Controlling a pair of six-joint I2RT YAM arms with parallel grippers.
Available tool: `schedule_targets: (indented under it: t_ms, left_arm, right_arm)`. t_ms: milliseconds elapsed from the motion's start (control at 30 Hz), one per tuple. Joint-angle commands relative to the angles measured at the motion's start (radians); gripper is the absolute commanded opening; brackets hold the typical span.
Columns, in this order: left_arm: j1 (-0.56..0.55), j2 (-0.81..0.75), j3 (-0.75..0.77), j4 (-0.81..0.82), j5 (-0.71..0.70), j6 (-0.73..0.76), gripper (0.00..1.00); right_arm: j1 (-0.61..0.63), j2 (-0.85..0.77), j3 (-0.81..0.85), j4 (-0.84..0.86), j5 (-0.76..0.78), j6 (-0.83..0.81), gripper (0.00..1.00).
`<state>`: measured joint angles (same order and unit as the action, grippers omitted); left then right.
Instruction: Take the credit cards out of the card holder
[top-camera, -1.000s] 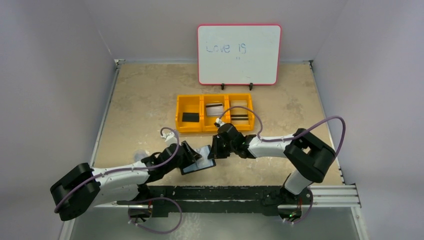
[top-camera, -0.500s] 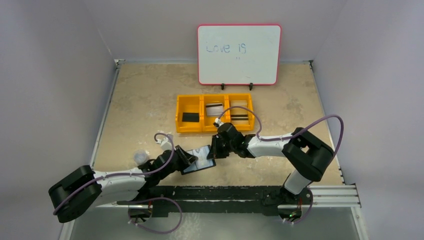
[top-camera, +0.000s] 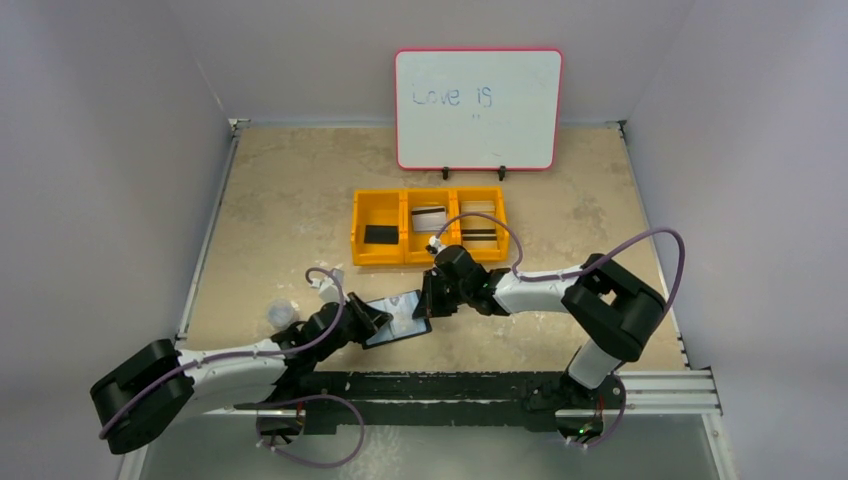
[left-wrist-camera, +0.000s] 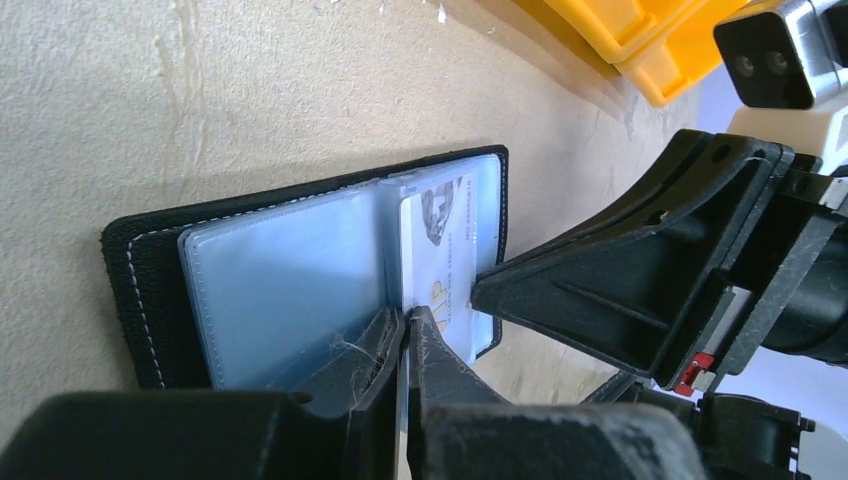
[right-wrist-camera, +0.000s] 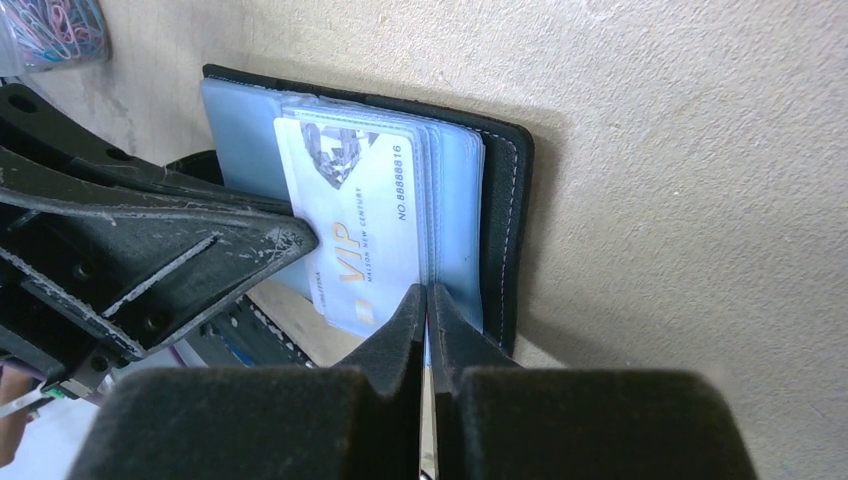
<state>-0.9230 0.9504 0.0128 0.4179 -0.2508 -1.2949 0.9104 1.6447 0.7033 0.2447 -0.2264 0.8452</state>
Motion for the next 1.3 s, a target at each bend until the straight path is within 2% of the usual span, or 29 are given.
schedule_targets:
  t_ms: [0, 500, 633, 800, 933, 1100, 1200, 1267]
  left_arm:
    - [-0.003, -0.054, -0.033, -0.008, -0.018, 0.032, 0.00]
    - [-0.002, -0.088, 0.000, -0.156, -0.010, 0.071, 0.00]
    - [-0.001, -0.070, 0.001, -0.137, -0.009, 0.075, 0.00]
    - [-0.002, -0.058, 0.001, -0.139, -0.009, 0.068, 0.00]
    - [-0.002, -0.051, 0.009, -0.136, -0.010, 0.074, 0.00]
    - [-0.002, -0.038, 0.012, -0.128, -0.010, 0.074, 0.00]
    - [-0.002, -0.037, 0.015, -0.131, -0.007, 0.073, 0.00]
    - [-0.001, -0.040, 0.016, -0.138, -0.008, 0.072, 0.00]
  right_arm:
    - [0.002, 0.026, 0.008, -0.039, 0.030, -0.009, 0.00]
    - [0.001, 0.032, 0.027, -0.064, 0.048, -0.026, 0.00]
    - [0.005, -0.041, 0.020, -0.015, 0.088, -0.069, 0.00]
    - [0.007, -0.103, 0.043, -0.073, 0.139, -0.106, 0.00]
    - [0.021, -0.092, 0.048, 0.012, 0.037, -0.144, 0.02]
    - [0.036, 0.007, 0.068, 0.065, -0.072, -0.160, 0.02]
    - [0.044, 0.038, 0.067, 0.075, -0.070, -0.153, 0.01]
    - [0.044, 0.046, 0.071, 0.018, -0.026, -0.132, 0.00]
